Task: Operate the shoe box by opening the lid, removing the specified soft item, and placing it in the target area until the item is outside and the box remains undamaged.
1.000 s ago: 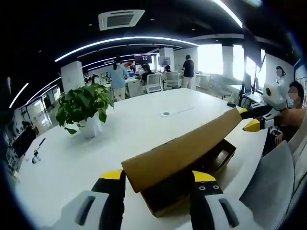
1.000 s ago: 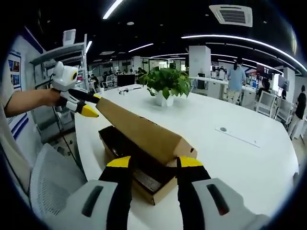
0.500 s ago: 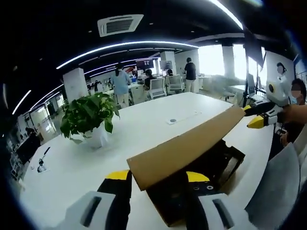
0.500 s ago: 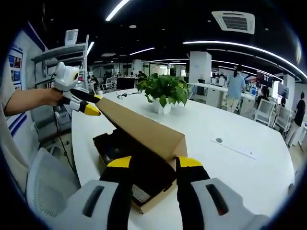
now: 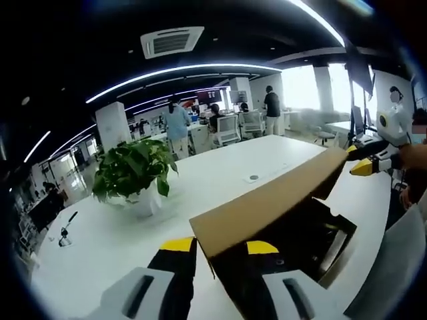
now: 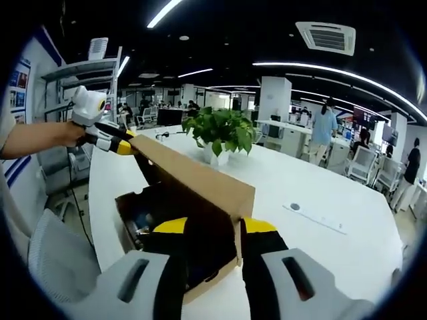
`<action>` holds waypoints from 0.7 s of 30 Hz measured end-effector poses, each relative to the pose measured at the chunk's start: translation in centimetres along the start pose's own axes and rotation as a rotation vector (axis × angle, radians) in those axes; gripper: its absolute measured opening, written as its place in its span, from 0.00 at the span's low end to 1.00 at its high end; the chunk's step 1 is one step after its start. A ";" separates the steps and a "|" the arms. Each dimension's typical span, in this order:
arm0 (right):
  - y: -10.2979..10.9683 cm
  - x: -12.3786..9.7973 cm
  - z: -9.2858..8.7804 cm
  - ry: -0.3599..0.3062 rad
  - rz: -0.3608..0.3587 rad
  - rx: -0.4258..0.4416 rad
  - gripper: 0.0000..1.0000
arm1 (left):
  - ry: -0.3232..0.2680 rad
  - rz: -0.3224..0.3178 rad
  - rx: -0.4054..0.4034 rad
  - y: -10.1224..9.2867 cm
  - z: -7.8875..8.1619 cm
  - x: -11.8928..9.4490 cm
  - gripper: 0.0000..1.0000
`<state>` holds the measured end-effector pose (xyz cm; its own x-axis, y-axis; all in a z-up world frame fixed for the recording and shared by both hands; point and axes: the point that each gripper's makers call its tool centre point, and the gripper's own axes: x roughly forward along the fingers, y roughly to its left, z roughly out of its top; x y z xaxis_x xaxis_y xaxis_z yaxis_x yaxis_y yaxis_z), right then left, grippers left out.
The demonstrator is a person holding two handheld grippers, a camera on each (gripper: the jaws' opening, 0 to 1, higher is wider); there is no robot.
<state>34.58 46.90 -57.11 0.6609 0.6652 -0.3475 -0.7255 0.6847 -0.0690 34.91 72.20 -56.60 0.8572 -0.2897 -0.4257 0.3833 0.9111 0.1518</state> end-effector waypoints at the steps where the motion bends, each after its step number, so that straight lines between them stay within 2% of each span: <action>1: -0.2 0.1 0.1 0.000 -0.004 0.000 0.26 | -0.002 0.003 0.000 0.1 0.1 0.1 0.25; 5: -0.9 0.6 0.5 0.004 -0.018 -0.005 0.24 | -0.009 0.015 -0.013 0.7 0.6 0.6 0.22; 13: -1.7 1.1 0.8 0.004 -0.035 0.007 0.23 | -0.009 0.044 -0.021 2.2 0.9 1.3 0.10; 21: -2.8 1.3 -1.7 0.065 -0.071 0.006 0.23 | -0.018 0.048 -0.050 3.0 0.9 1.7 0.05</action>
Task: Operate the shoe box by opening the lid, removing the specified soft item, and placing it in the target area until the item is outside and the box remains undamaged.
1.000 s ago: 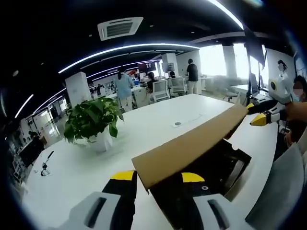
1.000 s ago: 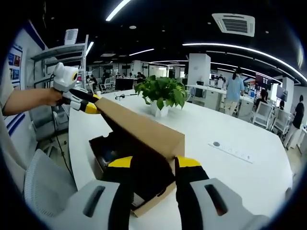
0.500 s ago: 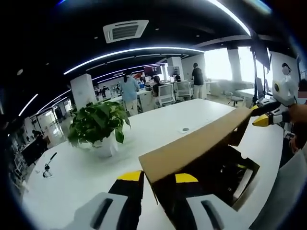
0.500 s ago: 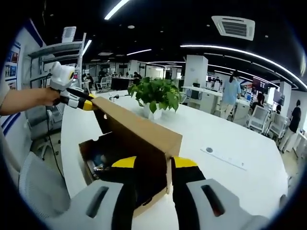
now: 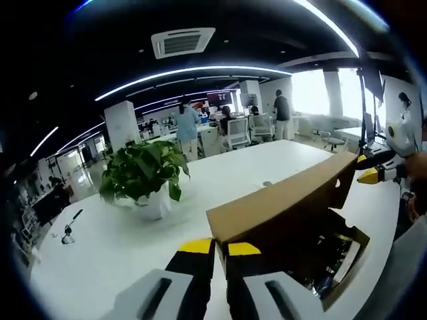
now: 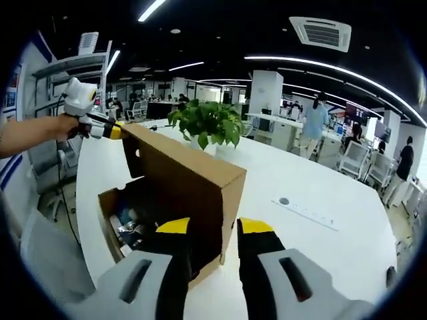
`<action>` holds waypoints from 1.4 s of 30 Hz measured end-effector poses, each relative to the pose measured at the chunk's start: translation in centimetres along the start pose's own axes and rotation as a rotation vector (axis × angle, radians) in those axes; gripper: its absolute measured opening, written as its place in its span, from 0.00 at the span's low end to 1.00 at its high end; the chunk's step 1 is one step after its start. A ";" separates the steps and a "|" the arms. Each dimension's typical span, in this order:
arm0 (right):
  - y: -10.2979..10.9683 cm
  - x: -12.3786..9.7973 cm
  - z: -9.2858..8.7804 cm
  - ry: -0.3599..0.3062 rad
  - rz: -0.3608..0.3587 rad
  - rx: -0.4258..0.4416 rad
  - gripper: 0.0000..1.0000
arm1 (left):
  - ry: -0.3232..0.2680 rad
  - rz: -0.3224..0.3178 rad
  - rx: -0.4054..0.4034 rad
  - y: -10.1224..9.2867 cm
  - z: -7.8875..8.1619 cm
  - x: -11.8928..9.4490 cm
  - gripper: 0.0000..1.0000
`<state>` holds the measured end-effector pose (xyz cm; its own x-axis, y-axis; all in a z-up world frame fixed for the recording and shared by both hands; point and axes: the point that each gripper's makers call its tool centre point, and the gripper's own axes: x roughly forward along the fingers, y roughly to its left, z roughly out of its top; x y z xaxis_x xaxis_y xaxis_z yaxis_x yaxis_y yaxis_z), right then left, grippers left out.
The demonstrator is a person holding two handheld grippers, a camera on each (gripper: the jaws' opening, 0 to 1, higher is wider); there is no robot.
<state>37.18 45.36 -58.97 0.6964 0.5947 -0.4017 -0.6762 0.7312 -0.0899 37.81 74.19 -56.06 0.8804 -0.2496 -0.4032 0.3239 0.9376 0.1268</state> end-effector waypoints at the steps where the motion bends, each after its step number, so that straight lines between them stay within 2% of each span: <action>1: -0.1 0.1 -0.3 0.008 -0.003 0.003 0.23 | -0.001 -0.001 -0.004 0.0 0.0 0.1 0.05; 10: -1.2 1.0 -3.5 0.082 -0.034 0.005 0.20 | -0.011 0.000 -0.017 0.6 0.5 0.9 0.05; 19: -1.5 2.3 -5.6 0.130 -0.029 -0.002 0.17 | -0.012 0.001 -0.018 1.1 0.9 1.9 0.04; 25: -1.3 3.3 -6.2 0.142 -0.022 -0.017 0.12 | -0.009 0.002 -0.016 1.5 1.2 2.9 0.05; 42: -2.0 5.6 -6.1 0.139 -0.023 -0.040 0.04 | 0.016 0.000 -0.015 2.0 0.9 5.2 0.04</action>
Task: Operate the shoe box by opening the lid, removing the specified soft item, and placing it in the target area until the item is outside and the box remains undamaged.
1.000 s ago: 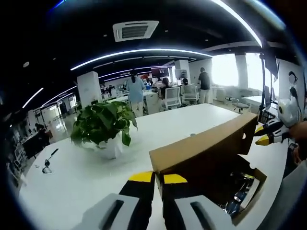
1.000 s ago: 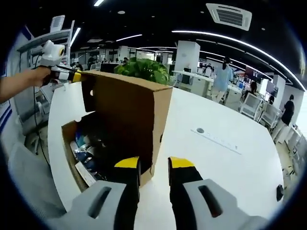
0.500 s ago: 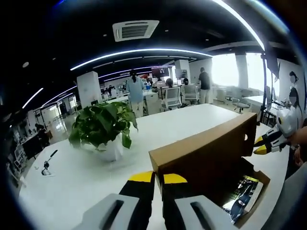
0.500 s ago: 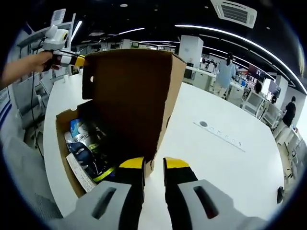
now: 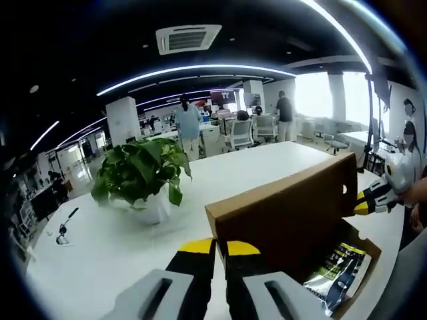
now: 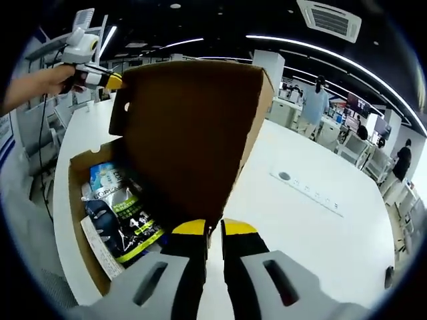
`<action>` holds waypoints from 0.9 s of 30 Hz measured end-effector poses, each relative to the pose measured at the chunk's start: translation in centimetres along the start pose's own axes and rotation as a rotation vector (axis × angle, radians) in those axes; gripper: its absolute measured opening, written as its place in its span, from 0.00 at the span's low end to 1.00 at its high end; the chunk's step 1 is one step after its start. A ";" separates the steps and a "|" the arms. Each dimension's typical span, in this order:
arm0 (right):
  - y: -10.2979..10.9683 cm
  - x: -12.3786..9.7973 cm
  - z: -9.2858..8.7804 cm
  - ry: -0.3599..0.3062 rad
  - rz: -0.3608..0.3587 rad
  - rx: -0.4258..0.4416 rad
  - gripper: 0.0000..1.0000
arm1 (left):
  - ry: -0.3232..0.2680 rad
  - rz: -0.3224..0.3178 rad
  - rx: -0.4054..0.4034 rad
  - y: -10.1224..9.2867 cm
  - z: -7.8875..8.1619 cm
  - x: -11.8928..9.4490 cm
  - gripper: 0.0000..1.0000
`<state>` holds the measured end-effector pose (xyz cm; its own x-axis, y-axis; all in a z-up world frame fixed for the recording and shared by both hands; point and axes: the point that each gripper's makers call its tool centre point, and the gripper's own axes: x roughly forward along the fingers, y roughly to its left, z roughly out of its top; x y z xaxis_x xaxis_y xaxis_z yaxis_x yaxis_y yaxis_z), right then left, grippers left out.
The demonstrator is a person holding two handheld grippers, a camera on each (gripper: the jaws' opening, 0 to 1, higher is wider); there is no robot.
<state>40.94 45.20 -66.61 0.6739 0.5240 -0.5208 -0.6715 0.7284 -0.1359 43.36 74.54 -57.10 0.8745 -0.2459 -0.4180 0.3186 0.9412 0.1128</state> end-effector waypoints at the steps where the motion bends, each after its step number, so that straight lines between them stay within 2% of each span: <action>1: 0.0 0.1 0.0 0.000 0.001 0.001 0.03 | 0.002 0.000 0.000 0.0 0.0 0.1 0.04; 12: -0.4 0.5 0.3 -0.008 -0.004 -0.045 0.02 | 0.041 -0.005 -0.004 -0.1 -0.9 1.6 0.07; 15: -0.6 0.6 0.4 -0.011 -0.005 -0.042 0.02 | 0.073 0.002 -0.029 0.1 -2.0 1.9 0.07; 27: -1.2 1.6 0.7 0.000 0.005 -0.079 0.03 | 0.141 0.000 -0.086 -0.5 -5.1 1.9 0.07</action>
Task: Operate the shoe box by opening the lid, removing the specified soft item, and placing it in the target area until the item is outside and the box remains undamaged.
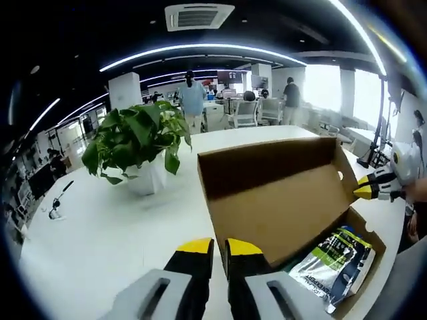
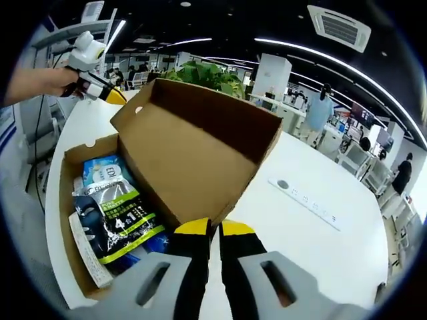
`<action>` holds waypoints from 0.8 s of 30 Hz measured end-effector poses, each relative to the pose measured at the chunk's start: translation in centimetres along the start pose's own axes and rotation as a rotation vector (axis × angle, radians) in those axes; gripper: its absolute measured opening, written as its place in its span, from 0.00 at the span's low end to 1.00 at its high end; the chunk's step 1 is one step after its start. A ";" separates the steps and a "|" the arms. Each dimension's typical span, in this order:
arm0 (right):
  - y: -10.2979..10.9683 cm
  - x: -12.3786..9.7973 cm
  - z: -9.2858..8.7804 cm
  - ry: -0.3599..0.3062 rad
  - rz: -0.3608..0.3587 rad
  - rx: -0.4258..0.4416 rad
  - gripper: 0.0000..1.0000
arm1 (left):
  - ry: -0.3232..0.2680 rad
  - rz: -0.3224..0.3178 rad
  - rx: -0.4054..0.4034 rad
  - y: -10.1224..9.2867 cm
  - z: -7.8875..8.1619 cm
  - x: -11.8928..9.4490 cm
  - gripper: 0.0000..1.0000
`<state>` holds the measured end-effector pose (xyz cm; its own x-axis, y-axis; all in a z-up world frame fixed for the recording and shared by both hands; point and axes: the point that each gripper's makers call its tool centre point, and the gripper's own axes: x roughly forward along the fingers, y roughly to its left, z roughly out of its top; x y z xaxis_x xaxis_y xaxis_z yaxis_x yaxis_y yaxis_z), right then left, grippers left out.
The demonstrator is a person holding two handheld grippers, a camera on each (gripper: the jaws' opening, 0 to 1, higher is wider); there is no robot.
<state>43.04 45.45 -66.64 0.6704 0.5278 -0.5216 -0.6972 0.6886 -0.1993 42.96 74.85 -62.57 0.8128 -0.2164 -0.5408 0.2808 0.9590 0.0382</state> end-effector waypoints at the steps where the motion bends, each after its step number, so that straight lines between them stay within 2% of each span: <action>1: 0.0 0.1 0.0 0.001 0.001 -0.003 0.03 | 0.008 -0.001 -0.004 -0.1 -0.3 0.1 0.06; 11: -0.5 0.8 0.0 0.012 0.013 -0.001 0.03 | 0.076 -0.006 -0.043 -0.5 -2.7 0.8 0.04; 24: -0.9 1.8 -0.3 0.028 0.032 -0.004 0.04 | 0.099 -0.003 -0.050 -0.8 -3.4 1.6 0.02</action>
<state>44.77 45.66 -67.65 0.6404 0.5355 -0.5506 -0.7192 0.6696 -0.1853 42.32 74.36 -66.38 0.7570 -0.2030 -0.6211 0.2559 0.9667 -0.0041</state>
